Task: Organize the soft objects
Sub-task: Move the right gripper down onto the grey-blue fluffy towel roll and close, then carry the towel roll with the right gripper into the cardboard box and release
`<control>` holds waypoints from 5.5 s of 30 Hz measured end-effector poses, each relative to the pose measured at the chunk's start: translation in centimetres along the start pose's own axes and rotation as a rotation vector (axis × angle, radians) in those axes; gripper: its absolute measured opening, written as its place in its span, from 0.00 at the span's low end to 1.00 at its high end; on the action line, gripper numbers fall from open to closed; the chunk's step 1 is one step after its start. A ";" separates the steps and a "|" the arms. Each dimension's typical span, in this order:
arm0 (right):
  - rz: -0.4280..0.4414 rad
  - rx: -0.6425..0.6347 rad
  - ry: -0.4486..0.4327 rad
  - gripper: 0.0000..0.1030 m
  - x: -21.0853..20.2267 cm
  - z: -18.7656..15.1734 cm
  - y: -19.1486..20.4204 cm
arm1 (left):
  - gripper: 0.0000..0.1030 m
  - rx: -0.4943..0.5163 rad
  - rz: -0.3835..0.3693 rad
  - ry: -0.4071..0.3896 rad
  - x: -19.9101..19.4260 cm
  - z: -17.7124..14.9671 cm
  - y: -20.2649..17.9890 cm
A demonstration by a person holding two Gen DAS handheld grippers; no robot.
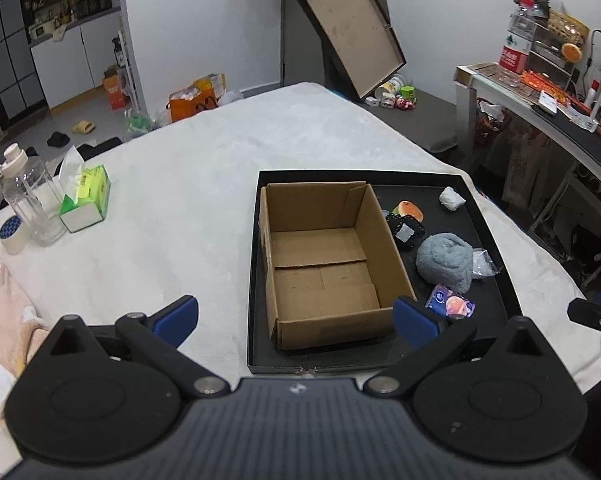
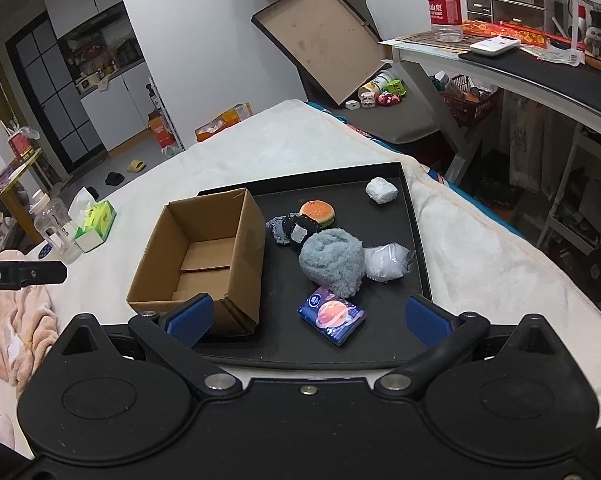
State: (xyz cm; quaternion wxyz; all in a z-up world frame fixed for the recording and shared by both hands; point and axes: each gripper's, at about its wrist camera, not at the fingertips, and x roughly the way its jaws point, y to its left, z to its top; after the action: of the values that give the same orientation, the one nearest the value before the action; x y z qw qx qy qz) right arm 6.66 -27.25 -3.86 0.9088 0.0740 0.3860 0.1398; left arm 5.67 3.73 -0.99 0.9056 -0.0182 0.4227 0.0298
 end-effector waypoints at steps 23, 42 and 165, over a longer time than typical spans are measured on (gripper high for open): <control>-0.008 -0.055 0.122 1.00 7.5 1.8 -1.6 | 0.97 -0.005 -0.012 0.117 9.2 2.9 1.6; 0.029 -0.172 0.216 0.91 14.5 4.0 -0.9 | 0.56 -0.081 -0.079 0.171 14.8 3.9 2.8; 0.143 -0.555 0.152 1.00 19.2 7.7 11.4 | 0.71 -0.237 -0.051 0.136 18.8 3.0 5.2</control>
State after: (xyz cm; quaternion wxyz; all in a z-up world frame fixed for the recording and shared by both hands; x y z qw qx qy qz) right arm 22.69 -10.64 -8.88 0.8507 -0.1610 0.3937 0.3090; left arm 19.62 9.78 -13.49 0.8669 -0.1380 0.4758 0.0550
